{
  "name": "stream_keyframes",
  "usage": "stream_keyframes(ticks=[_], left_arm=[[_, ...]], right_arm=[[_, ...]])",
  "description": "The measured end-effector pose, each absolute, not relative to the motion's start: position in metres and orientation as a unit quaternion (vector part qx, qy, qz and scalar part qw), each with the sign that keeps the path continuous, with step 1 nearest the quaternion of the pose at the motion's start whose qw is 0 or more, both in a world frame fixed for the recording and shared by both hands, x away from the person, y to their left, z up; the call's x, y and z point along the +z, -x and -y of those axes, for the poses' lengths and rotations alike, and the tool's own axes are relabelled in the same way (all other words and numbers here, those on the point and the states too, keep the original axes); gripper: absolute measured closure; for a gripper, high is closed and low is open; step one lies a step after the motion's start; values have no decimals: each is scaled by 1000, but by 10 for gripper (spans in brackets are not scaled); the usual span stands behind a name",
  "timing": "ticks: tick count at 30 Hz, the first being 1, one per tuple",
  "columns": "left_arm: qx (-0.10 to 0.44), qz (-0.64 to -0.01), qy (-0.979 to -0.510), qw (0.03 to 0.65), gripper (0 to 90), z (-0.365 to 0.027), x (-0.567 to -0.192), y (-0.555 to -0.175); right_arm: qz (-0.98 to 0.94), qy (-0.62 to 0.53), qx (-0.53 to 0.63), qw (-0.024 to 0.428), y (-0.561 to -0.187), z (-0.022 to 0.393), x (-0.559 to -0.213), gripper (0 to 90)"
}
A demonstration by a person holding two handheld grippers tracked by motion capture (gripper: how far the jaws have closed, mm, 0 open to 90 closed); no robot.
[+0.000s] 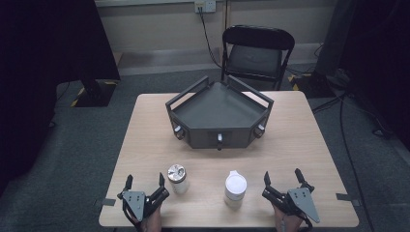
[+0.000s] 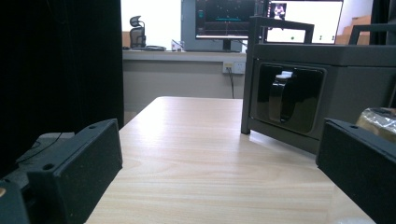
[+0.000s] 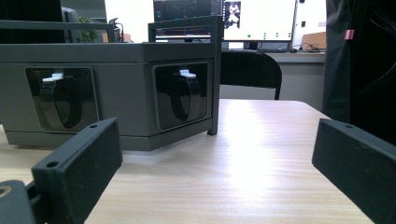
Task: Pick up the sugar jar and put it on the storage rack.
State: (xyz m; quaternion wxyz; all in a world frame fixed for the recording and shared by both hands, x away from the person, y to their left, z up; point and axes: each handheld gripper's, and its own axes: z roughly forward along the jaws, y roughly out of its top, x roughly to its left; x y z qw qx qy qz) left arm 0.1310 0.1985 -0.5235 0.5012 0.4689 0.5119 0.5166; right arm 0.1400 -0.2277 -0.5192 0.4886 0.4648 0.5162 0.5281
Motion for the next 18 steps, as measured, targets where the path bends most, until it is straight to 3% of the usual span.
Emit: stream_keyframes(ticks=[18], left_arm=[[505,-498,-466,528,0,-202,-507,-123]], right_arm=[[-516,-464,528,489,-140,228,-519,6]])
